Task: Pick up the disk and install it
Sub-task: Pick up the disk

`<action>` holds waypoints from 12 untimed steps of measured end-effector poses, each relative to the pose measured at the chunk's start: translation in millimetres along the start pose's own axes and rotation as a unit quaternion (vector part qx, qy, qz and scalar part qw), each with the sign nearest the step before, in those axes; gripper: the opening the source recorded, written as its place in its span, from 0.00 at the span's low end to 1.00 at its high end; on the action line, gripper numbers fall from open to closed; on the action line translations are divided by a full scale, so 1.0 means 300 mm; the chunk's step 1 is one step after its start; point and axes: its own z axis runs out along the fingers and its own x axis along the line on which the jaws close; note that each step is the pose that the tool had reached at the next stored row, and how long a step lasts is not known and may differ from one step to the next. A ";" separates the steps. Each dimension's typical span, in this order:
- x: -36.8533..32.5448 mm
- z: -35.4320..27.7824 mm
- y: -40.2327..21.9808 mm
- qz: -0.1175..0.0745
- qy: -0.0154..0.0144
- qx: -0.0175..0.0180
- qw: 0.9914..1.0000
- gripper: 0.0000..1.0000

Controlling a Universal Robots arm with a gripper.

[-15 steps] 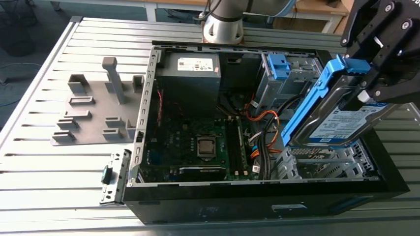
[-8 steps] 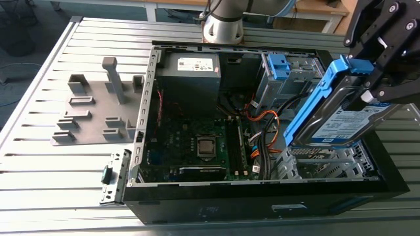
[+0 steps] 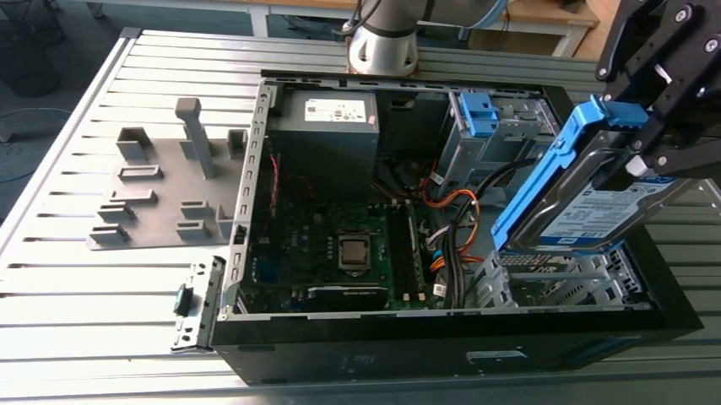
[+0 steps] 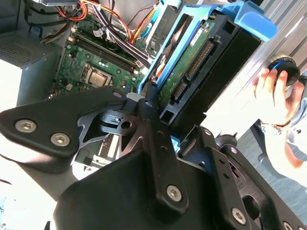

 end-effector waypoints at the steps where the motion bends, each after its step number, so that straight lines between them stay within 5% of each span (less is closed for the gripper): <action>1: 0.000 0.000 -0.002 0.000 0.000 0.000 1.000 0.37; 12: -0.001 0.001 -0.022 0.000 0.000 0.000 1.000 0.37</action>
